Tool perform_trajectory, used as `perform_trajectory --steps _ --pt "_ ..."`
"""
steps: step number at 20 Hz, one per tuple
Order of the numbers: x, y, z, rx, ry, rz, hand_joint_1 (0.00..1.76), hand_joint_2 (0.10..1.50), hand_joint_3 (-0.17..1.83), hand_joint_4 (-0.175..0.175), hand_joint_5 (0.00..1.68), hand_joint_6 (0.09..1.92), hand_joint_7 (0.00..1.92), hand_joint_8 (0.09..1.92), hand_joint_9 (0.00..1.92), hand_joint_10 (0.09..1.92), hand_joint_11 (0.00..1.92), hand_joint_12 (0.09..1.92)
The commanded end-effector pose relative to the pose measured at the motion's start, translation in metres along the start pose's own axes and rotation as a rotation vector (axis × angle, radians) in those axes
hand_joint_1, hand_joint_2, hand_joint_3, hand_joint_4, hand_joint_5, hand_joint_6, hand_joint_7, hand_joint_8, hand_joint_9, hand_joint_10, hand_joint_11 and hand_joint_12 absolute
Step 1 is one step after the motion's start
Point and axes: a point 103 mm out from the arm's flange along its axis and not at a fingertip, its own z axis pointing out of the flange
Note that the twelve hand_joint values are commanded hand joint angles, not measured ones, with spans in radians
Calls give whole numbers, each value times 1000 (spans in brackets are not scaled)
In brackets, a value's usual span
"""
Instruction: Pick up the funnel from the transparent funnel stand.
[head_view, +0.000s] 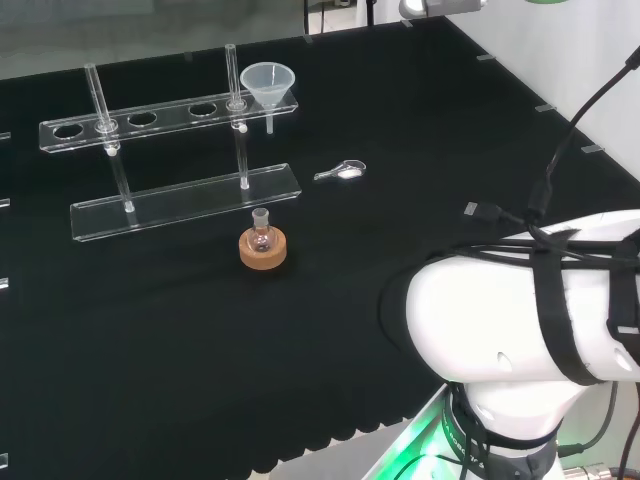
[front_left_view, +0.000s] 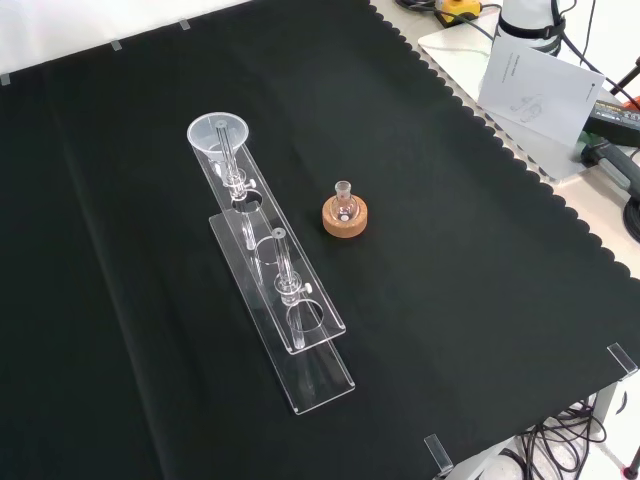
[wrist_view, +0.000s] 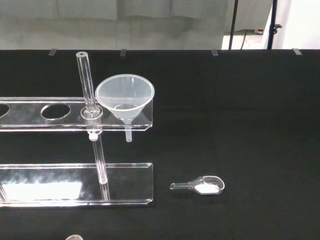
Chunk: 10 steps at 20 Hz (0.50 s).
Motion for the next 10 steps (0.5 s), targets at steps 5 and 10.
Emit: perform_trajectory --steps 5,10 --pt "0 2 1 -1 -4 25 4 1170 396 60 138 87 0 341 95 547 1 1304" --pt "17 2 3 9 -18 38 0 1176 390 59 139 87 0 337 92 549 0 1306"
